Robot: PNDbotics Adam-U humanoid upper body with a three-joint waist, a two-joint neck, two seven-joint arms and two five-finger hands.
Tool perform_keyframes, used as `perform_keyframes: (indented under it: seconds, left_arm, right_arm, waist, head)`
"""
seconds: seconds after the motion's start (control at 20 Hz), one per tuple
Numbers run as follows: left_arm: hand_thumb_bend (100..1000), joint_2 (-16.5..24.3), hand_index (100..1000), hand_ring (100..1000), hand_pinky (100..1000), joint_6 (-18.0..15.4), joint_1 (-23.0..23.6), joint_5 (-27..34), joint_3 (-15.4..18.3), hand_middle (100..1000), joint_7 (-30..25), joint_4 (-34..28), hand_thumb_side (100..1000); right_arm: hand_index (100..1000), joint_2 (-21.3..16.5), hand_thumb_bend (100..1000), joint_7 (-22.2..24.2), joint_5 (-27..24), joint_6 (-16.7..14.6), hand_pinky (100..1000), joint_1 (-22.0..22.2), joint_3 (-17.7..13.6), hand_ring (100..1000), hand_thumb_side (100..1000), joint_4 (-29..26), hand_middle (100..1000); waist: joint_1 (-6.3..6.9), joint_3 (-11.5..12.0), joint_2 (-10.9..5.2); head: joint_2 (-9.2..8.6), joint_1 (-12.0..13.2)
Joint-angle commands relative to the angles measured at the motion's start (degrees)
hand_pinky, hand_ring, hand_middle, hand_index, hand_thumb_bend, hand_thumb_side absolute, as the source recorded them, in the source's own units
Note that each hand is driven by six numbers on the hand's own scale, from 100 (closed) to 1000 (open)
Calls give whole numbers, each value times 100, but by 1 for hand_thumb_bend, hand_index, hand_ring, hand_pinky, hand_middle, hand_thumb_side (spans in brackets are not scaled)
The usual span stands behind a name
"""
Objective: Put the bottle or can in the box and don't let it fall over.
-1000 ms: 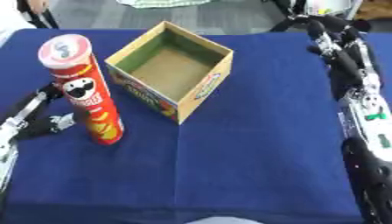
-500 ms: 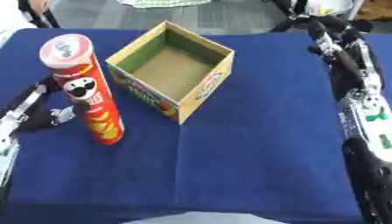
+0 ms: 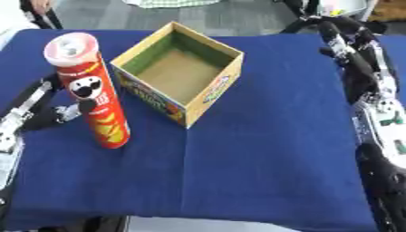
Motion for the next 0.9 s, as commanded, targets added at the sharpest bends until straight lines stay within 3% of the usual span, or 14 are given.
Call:
perform_keyframes:
  seconds: [0.05,0.6,0.9]
  left_arm:
    - [752,79,949,861,1000,18,-102,-65,46,711,21,1,679]
    - [814,68,942,870,1000,-78,-122,-84,-9,720,-174,-3,717]
    - [782,64,945,870,1000,-86,-132,-135,-7,720,-266,-5,697]
  right_arm:
    - [809,-58,659,17,-48,-11,761,-87,1,956,372,-50,1000]
    - [809,-55,658,24,-56,-12,761,-88,0,956,370,-50,1000]
    - [809,-51,658,21,-63,-15,761,-80,-3,956,370,-48,1000]
  waist:
    - [7,-5,-34]
    - [10,-6,-31]
    - [10,-6,-33]
  head:
    - [32,18]
    - [32,20]
    - [32,23]
